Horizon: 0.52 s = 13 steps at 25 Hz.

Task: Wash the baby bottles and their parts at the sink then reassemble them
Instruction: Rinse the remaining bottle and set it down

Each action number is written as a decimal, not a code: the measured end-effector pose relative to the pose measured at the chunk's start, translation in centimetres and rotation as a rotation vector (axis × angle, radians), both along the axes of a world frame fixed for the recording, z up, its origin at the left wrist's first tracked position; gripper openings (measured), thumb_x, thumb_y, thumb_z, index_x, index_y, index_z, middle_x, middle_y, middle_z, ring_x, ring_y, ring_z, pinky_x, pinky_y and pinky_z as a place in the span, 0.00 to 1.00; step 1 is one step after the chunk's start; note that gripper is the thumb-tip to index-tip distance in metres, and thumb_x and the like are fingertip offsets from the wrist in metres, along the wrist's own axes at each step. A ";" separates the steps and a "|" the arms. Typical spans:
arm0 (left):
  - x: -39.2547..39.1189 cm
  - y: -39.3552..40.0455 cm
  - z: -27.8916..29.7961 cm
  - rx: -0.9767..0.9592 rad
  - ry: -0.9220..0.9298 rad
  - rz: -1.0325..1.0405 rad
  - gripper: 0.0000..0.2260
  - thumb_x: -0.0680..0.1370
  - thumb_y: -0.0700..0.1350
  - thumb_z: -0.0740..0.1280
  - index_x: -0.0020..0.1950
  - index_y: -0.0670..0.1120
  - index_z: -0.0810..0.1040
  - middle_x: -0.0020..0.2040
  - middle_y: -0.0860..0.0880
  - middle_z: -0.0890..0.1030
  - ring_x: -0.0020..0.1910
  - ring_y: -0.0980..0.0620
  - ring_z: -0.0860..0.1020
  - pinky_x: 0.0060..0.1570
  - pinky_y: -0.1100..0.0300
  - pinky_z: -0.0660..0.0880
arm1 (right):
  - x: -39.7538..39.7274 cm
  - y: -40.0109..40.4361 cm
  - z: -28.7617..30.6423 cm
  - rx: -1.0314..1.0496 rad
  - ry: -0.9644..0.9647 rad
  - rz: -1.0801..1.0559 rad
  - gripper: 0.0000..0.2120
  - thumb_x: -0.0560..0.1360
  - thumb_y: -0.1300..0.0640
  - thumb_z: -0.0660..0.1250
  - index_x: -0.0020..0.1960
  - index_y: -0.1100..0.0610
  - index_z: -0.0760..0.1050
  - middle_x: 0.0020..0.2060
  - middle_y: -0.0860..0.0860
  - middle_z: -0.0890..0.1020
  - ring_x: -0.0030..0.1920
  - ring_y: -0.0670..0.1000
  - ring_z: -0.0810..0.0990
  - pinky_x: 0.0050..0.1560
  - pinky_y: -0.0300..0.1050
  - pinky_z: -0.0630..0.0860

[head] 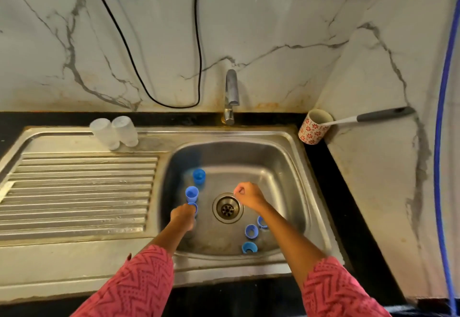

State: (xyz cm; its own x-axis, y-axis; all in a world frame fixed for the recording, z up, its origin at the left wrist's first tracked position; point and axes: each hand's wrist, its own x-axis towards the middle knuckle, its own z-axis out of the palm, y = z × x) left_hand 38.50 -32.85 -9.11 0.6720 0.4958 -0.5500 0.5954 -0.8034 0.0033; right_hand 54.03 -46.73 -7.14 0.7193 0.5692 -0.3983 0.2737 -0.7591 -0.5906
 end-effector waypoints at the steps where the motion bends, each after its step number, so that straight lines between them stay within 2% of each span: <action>1: 0.0 -0.2 -0.4 0.038 0.007 -0.024 0.15 0.78 0.41 0.59 0.66 0.44 0.70 0.65 0.46 0.74 0.64 0.46 0.73 0.60 0.58 0.70 | 0.4 -0.3 0.0 0.008 0.003 0.004 0.07 0.73 0.61 0.65 0.45 0.59 0.82 0.44 0.57 0.84 0.48 0.57 0.82 0.50 0.46 0.77; 3: 0.5 -0.7 -0.7 0.063 0.004 -0.072 0.14 0.79 0.40 0.58 0.65 0.42 0.71 0.65 0.45 0.74 0.64 0.45 0.73 0.56 0.59 0.69 | 1.3 -0.9 -0.2 0.025 0.004 0.012 0.07 0.73 0.61 0.65 0.45 0.58 0.82 0.45 0.57 0.84 0.48 0.58 0.81 0.51 0.47 0.77; 5: 0.9 -0.6 -1.1 0.031 0.011 -0.085 0.12 0.80 0.38 0.56 0.61 0.40 0.73 0.63 0.41 0.75 0.63 0.43 0.73 0.48 0.61 0.66 | 2.1 -1.0 -0.3 0.030 -0.004 0.044 0.07 0.73 0.61 0.64 0.43 0.56 0.81 0.44 0.58 0.84 0.48 0.58 0.82 0.51 0.46 0.76; 6: 1.0 -0.8 -1.0 0.001 0.003 -0.026 0.09 0.80 0.37 0.57 0.55 0.42 0.75 0.60 0.40 0.75 0.62 0.43 0.73 0.46 0.61 0.65 | 2.4 -1.0 -0.5 0.027 0.003 0.055 0.07 0.74 0.62 0.64 0.42 0.54 0.80 0.44 0.58 0.84 0.47 0.59 0.82 0.50 0.47 0.77; 8: 1.2 -0.8 0.0 -0.065 0.009 0.060 0.05 0.76 0.40 0.64 0.40 0.46 0.73 0.52 0.43 0.76 0.59 0.45 0.75 0.48 0.60 0.69 | 3.1 -0.7 -0.3 0.029 0.007 0.058 0.07 0.74 0.61 0.63 0.42 0.55 0.79 0.44 0.59 0.84 0.46 0.60 0.82 0.49 0.48 0.77; 9: 1.6 -0.5 0.6 -0.092 0.022 0.098 0.03 0.73 0.43 0.67 0.40 0.47 0.75 0.51 0.46 0.76 0.58 0.47 0.76 0.51 0.61 0.71 | 3.5 -0.3 0.0 0.034 -0.007 0.048 0.07 0.75 0.61 0.62 0.43 0.56 0.79 0.44 0.59 0.83 0.47 0.60 0.82 0.48 0.48 0.77; 10: 2.1 0.0 1.1 -0.142 -0.015 0.108 0.06 0.72 0.47 0.69 0.46 0.46 0.79 0.53 0.47 0.78 0.57 0.49 0.76 0.53 0.64 0.71 | 4.0 0.2 0.4 0.039 -0.035 0.032 0.08 0.75 0.60 0.62 0.44 0.57 0.80 0.45 0.59 0.83 0.48 0.60 0.81 0.48 0.47 0.76; 11: 2.7 0.5 1.6 -0.236 -0.072 0.140 0.13 0.71 0.49 0.71 0.54 0.46 0.80 0.53 0.48 0.78 0.56 0.51 0.76 0.52 0.67 0.70 | 4.5 0.9 1.2 0.050 -0.072 0.017 0.08 0.76 0.59 0.62 0.46 0.57 0.80 0.46 0.58 0.83 0.49 0.60 0.81 0.48 0.47 0.76; 13: 3.8 1.7 3.0 -0.464 -0.269 0.307 0.21 0.70 0.48 0.74 0.61 0.46 0.78 0.56 0.47 0.79 0.56 0.51 0.76 0.51 0.68 0.70 | 5.7 2.7 3.2 0.116 -0.123 -0.001 0.08 0.76 0.59 0.63 0.52 0.58 0.78 0.49 0.57 0.82 0.51 0.58 0.80 0.49 0.45 0.75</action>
